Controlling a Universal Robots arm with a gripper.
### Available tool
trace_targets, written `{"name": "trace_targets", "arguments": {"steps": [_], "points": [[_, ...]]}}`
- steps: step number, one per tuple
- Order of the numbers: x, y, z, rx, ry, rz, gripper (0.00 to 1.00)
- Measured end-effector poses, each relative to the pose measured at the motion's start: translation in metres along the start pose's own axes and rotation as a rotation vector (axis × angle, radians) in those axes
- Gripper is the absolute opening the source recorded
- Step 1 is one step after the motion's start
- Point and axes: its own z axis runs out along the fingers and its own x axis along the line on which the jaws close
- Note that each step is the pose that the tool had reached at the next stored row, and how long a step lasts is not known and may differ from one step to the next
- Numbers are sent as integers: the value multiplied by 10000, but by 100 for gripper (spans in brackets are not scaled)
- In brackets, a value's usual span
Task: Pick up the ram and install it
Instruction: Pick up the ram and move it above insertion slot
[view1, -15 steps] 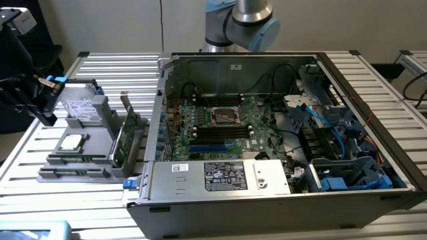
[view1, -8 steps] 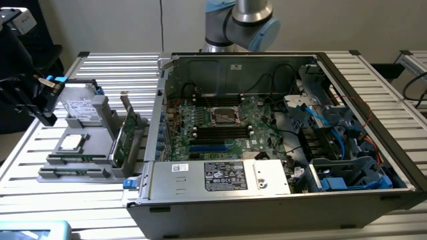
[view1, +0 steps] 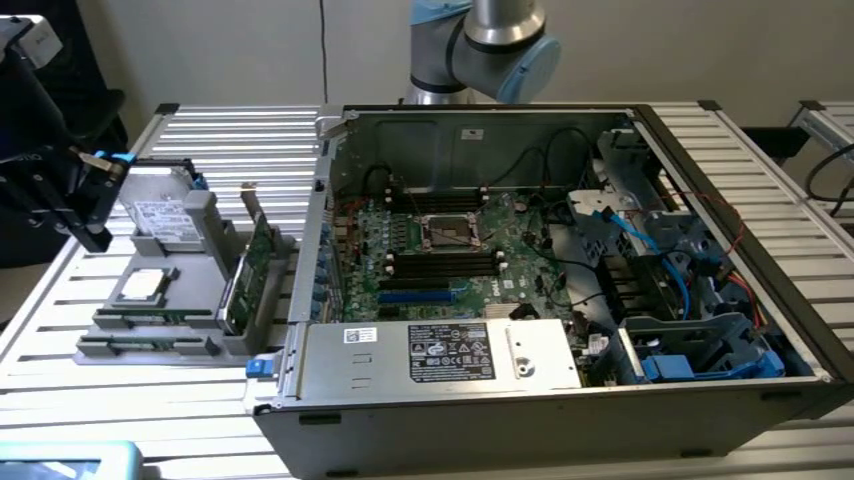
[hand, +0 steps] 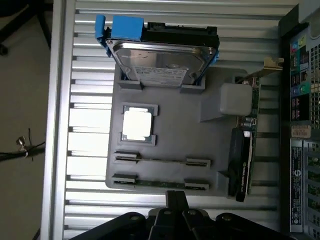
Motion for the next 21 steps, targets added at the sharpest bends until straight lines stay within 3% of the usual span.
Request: {"name": "trace_targets", "arguments": {"steps": [21], "points": [[0,-1,10,-48,185,-3821,11]]}}
